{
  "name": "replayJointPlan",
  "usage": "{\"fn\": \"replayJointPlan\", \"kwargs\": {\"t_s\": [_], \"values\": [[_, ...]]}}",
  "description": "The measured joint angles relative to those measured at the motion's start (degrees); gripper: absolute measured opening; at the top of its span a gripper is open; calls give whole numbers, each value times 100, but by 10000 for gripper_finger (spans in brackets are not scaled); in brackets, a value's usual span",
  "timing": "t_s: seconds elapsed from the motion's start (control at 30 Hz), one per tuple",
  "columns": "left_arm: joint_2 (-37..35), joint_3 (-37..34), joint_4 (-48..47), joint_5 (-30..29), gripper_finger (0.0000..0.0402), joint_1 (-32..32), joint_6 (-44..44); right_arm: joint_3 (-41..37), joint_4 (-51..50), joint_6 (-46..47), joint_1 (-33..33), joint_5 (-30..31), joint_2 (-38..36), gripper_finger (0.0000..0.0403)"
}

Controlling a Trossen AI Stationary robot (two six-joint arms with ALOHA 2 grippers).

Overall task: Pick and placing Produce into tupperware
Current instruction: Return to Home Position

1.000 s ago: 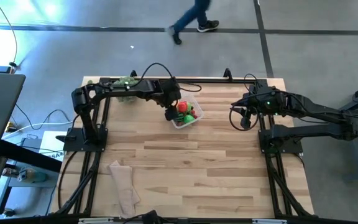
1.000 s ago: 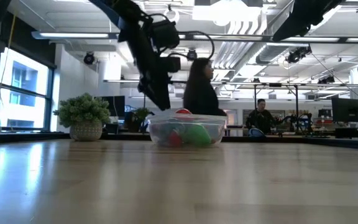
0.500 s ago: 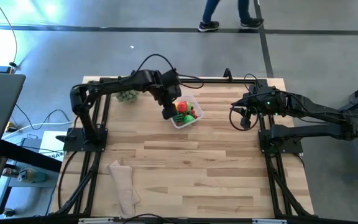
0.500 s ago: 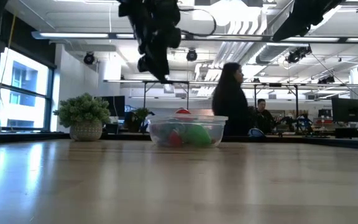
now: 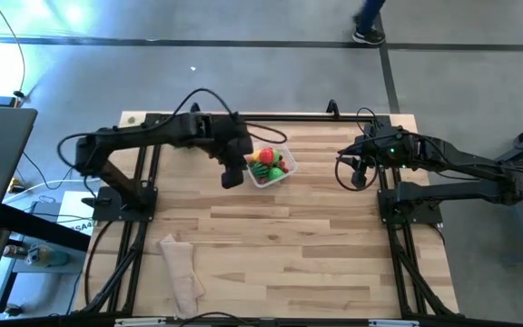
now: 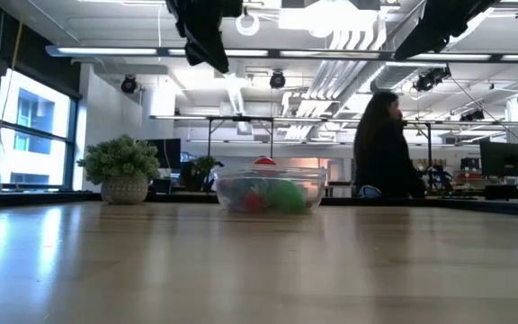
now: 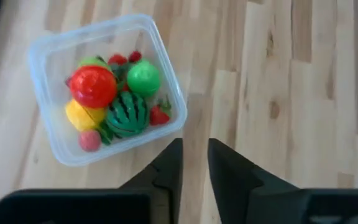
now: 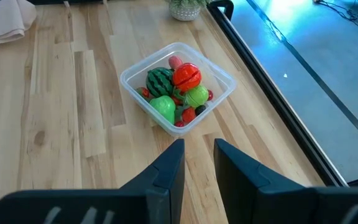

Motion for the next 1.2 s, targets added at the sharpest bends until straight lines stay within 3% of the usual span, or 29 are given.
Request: {"fn": "replayJointPlan", "kwargs": {"t_s": [0.13,0.37,0.53,1.03,1.2], "values": [[-447,-609,530,-265,42,-35,79,0,0,-1,1,0,0,76],[-1456,-2176,2314,-211,7,-38,449,2,0,0,0,2,-2,76],[-2093,-3094,3379,306,3,-29,594,0,-2,0,2,-1,0,76],[-3926,-4872,4738,467,1,-35,541,1,0,0,0,2,0,76],[-4722,-5627,5371,196,1,-35,267,2,0,0,0,2,-2,76]]}}
